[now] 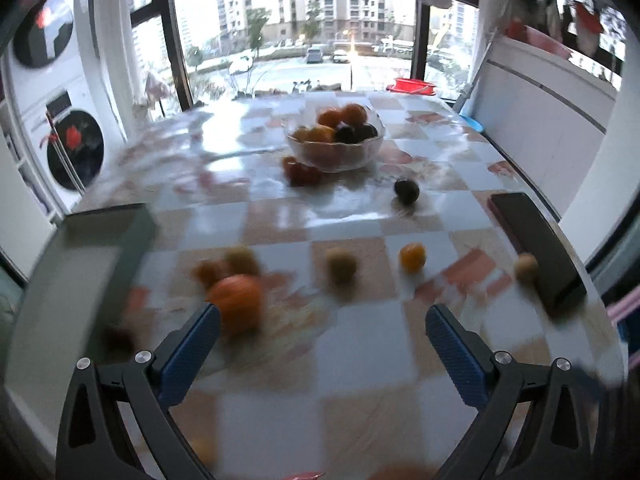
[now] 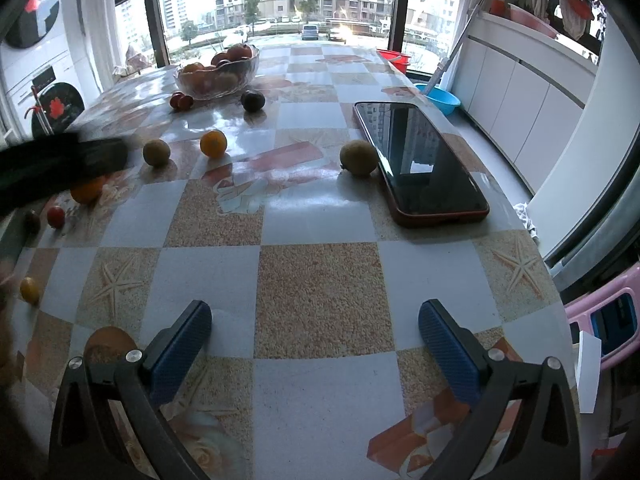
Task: Organize fruits
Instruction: 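Move both tools toward the scattered fruits beside the grey tray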
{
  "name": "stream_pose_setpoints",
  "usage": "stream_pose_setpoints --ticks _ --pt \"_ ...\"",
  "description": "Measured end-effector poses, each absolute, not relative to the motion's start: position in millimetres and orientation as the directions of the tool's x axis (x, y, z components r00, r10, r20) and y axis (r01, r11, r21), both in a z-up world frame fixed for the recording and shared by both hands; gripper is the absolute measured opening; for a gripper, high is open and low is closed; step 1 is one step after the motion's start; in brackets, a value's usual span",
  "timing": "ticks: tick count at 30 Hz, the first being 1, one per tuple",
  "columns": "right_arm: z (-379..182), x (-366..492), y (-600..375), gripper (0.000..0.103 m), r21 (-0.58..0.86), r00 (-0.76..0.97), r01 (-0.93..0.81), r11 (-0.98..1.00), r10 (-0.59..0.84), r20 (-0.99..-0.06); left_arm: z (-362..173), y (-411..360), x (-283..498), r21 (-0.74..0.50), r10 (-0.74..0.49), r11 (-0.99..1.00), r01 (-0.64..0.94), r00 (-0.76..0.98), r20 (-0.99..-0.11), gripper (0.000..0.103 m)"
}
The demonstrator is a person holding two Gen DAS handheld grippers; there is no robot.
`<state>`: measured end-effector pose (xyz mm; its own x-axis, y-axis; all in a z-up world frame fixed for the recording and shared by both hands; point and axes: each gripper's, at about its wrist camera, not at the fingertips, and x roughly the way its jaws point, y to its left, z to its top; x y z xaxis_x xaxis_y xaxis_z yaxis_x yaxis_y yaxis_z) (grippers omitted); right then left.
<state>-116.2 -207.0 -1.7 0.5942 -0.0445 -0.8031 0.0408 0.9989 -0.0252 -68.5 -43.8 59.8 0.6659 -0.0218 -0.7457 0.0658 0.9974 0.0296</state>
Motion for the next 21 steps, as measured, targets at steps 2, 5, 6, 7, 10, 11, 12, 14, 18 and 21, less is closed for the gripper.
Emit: stream_pose_setpoints --ticks 2,5,6,7,10,11,12,14,18,21 --pt "-2 -116 -207 0.103 -0.025 0.594 0.041 0.999 -0.044 -0.803 61 -23 -89 0.037 -0.008 0.998 0.054 0.66 -0.752 0.103" --pt "-1 -116 -207 0.103 -0.027 0.583 0.04 0.999 -0.045 -0.811 51 -1 -110 0.04 0.009 0.999 0.035 0.628 -0.779 0.103" --pt "-1 -113 -207 0.103 -0.029 0.569 0.041 0.999 -0.047 -0.821 44 7 -114 0.055 0.028 0.998 0.024 0.616 -0.787 0.103" --pt "0 -110 -207 0.103 -0.027 0.547 0.05 0.998 -0.05 -0.836 39 8 -115 0.068 0.046 0.998 0.014 0.605 -0.795 0.103" --pt "2 -102 -205 0.103 -0.014 0.499 0.057 0.998 -0.04 -0.865 22 18 -114 0.066 0.06 0.998 -0.011 0.569 -0.82 0.103" --pt "2 -99 -203 0.103 0.002 0.494 0.044 0.999 -0.02 -0.869 18 20 -112 0.068 0.065 0.998 -0.015 0.559 -0.826 0.103" --pt "3 -96 -201 0.103 0.018 0.491 0.03 0.999 0.001 -0.871 16 22 -111 0.057 0.054 0.998 -0.013 0.561 -0.826 0.103" --pt "4 -88 -195 0.103 0.053 0.487 -0.001 0.999 0.047 -0.872 13 24 -110 0.028 0.032 0.999 -0.016 0.562 -0.826 0.103" --pt "2 -63 -173 0.103 0.039 0.485 -0.059 0.997 0.063 -0.872 11 30 -114 -0.012 0.0 1.0 -0.017 0.572 -0.821 0.103" --pt "2 -37 -157 0.103 0.018 0.487 -0.093 0.996 0.061 -0.871 9 31 -113 -0.014 0.003 1.0 -0.027 0.557 -0.831 0.103"
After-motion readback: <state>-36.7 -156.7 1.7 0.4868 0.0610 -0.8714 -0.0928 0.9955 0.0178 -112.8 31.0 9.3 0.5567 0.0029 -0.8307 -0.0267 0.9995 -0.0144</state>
